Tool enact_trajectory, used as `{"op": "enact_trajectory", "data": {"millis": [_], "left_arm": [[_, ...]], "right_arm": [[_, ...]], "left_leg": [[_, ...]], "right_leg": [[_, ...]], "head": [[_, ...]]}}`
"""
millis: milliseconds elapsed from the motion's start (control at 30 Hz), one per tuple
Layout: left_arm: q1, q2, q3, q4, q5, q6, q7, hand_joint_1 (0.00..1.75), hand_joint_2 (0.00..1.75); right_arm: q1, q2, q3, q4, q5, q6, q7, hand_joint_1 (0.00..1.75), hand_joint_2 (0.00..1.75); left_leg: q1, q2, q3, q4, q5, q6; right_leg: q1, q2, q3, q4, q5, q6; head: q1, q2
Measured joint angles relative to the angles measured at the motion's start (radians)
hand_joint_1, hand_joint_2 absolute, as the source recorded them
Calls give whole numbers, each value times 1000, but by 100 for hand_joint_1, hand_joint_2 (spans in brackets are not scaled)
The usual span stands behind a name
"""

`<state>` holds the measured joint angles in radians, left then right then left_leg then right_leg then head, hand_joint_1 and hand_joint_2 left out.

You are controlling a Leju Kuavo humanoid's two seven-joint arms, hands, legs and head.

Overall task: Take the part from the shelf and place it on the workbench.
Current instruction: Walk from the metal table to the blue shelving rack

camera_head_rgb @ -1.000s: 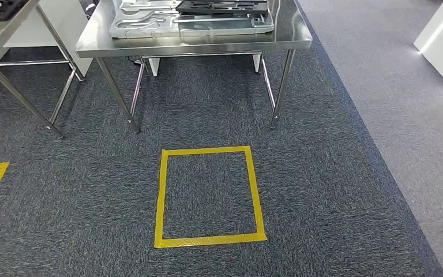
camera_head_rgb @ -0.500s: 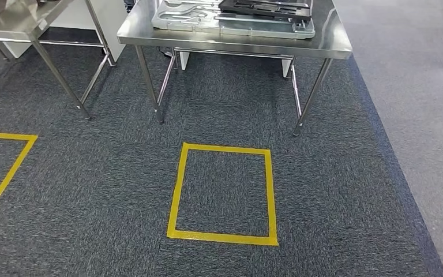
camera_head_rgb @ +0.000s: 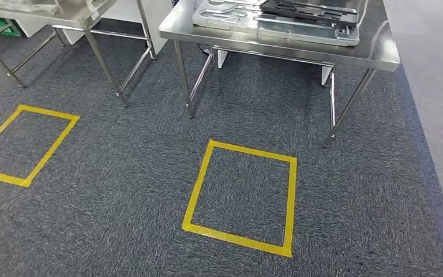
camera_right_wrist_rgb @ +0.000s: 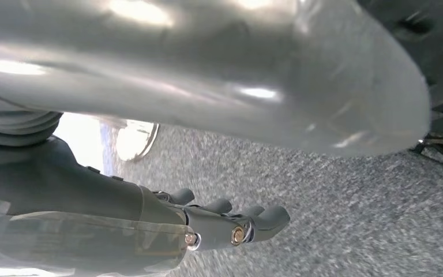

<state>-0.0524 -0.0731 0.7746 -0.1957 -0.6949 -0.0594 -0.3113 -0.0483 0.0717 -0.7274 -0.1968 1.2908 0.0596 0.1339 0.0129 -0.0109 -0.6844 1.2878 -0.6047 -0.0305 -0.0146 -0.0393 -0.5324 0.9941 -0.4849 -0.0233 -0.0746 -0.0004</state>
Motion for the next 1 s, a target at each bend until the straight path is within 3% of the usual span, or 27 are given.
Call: {"op": "enact_trajectory", "data": {"millis": [33,67,133,167,200,267,300,367,433,467,500,533,567,600,667,733,767,800,867,933,1000], "left_arm": [[1,0,1,0,0,1,1,0,0],[1,1,3,0,2,3,2,0,0],[-1,4,9,0,7,7,4,0,0],[-3,5,14,0,11,11,4,0,0],[-4,7,20,0,15,16,5,0,0],[-1,12,35,0,26,31,11,0,0],[2,15,42,0,31,40,15,0,0],[4,21,58,0,40,55,22,0,0],[3,27,70,0,43,63,31,0,0],[3,31,76,0,44,66,38,0,0],[4,34,80,0,44,70,46,0,0],[6,36,85,0,44,73,53,0,0],[7,38,89,0,44,75,58,0,0],[8,39,93,0,43,75,62,0,0],[8,41,98,0,43,75,66,0,0],[10,41,99,0,42,75,70,0,0],[12,42,99,0,40,75,72,0,0],[15,43,99,0,39,74,73,0,0],[18,45,100,0,37,73,75,0,0],[15,46,100,0,36,72,77,0,0],[14,46,100,0,35,72,78,0,0]], "right_arm": [[-1,0,0,0,-5,-13,1,0,0],[-2,0,-2,0,-16,-34,4,0,0],[-2,-1,-16,0,-58,-89,14,0,0],[-2,-3,-30,0,-84,-121,19,0,0],[-3,-6,-47,0,-111,-149,22,0,0],[-8,-15,-86,-1,-159,-196,26,0,0],[-10,-21,-105,-2,-178,-211,27,0,0],[-9,-31,-143,-4,-199,-228,29,0,0],[-2,-39,-170,-5,-205,-233,30,0,0],[0,-41,-179,-5,-205,-234,30,0,0],[2,-42,-186,-5,-205,-234,29,0,0],[4,-42,-192,-5,-205,-234,29,0,0],[4,-43,-197,-5,-204,-234,28,0,0],[4,-43,-201,-5,-204,-233,28,0,0],[4,-43,-206,-5,-203,-232,27,0,0],[2,-43,-210,-5,-199,-230,26,0,0],[0,-43,-211,-5,-198,-229,26,0,0],[-2,-42,-212,-5,-196,-228,26,0,0],[-2,-41,-212,-5,-191,-225,27,0,0],[2,-40,-212,-5,-185,-217,26,0,0],[3,-40,-212,-5,-181,-211,25,0,0]], "left_leg": [[1,4,12,-20,18,-1],[1,14,46,-81,50,0],[-3,57,124,-224,105,9],[-6,73,148,-270,119,16],[-9,80,155,-289,121,23],[-12,62,151,-292,123,35],[-11,53,153,-296,126,41],[-8,34,154,-303,136,54],[-9,12,150,-304,141,62],[-11,-1,147,-303,142,64],[-12,-14,146,-301,142,64],[-13,-28,146,-300,142,64],[-13,-41,147,-298,142,63],[-13,-55,147,-295,141,62],[-14,-79,144,-290,139,54],[-12,-99,137,-288,140,42],[-10,-110,134,-290,142,34],[-9,-105,131,-286,141,29],[-10,-64,109,-241,112,21],[-7,-16,51,-121,45,15],[-1,-5,0,-13,3,6]], "right_leg": [[0,-13,1,0,-1,1],[1,-25,3,0,-2,3],[4,-46,8,2,-6,10],[6,-55,11,3,-8,16],[8,-64,13,4,-10,22],[9,-79,17,3,-11,34],[6,-73,18,6,-16,40],[2,-24,-5,62,-58,50],[0,26,-69,196,-130,53],[0,33,-101,260,-153,53],[0,35,-120,297,-157,53],[0,37,-121,294,-140,51],[0,41,-103,250,-106,49],[0,55,-71,179,-64,45],[0,96,-18,54,-14,37],[3,109,-3,17,-11,29],[4,98,-1,14,-9,24],[4,86,1,9,-6,18],[0,60,7,-3,0,5],[1,32,8,-7,0,-3],[2,3,7,-6,-1,-4]], "head": [[0,0],[0,0],[0,0],[0,0],[0,0],[0,0],[0,0],[0,0],[0,0],[0,0],[0,0],[0,0],[0,0],[0,0],[0,0],[0,0],[0,0],[0,0],[0,0],[0,0],[0,0]]}}
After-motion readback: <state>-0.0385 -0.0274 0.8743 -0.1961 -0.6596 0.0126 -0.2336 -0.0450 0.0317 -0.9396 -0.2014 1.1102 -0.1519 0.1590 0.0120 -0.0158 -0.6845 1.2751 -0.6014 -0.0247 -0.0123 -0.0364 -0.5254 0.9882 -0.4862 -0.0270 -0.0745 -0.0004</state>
